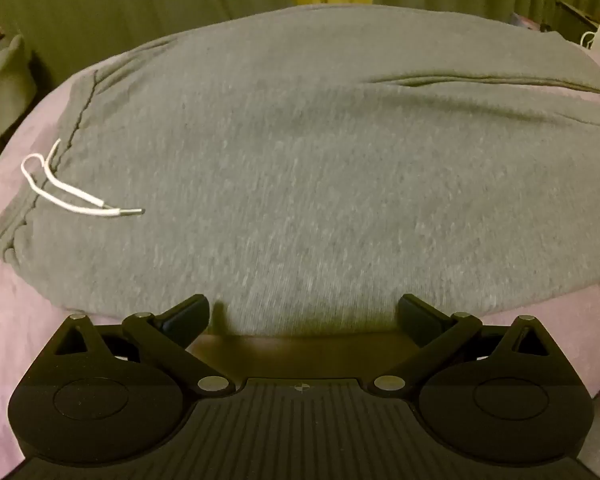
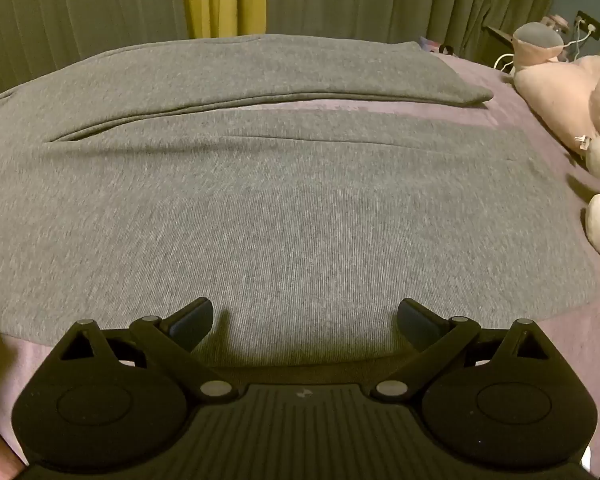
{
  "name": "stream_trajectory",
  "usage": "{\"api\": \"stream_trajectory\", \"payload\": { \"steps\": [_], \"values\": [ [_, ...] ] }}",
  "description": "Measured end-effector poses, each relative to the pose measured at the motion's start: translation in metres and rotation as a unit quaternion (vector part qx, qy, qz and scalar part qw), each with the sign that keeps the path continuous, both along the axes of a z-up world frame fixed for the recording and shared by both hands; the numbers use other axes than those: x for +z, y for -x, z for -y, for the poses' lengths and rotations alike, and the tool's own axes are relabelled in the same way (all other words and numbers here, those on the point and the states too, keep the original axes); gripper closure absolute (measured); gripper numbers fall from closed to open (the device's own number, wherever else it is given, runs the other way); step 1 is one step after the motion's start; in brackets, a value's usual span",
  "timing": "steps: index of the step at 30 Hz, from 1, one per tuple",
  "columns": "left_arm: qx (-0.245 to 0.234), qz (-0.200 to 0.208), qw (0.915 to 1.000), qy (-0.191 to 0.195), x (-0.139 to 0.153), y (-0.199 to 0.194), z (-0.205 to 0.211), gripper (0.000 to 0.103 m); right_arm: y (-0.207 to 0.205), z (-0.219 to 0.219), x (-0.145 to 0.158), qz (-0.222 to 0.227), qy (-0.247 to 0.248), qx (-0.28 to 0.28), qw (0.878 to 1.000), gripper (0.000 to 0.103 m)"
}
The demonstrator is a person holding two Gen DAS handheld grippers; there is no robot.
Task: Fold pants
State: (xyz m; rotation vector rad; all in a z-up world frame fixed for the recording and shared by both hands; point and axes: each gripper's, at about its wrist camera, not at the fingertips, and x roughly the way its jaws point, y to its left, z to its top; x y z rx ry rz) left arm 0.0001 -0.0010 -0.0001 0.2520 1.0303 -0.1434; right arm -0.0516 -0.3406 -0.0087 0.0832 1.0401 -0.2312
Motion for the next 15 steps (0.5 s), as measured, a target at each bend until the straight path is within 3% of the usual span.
{"api": "stream_trajectory", "payload": {
  "steps": [15],
  "values": [
    [0.002,-0.001,1.0000,0.003,-0.0001,0.0006,-0.0015,0.000,0.0015,-0.0004,0.0013,-0.001,-0.001,0.002,1.000,0.004]
  ]
}}
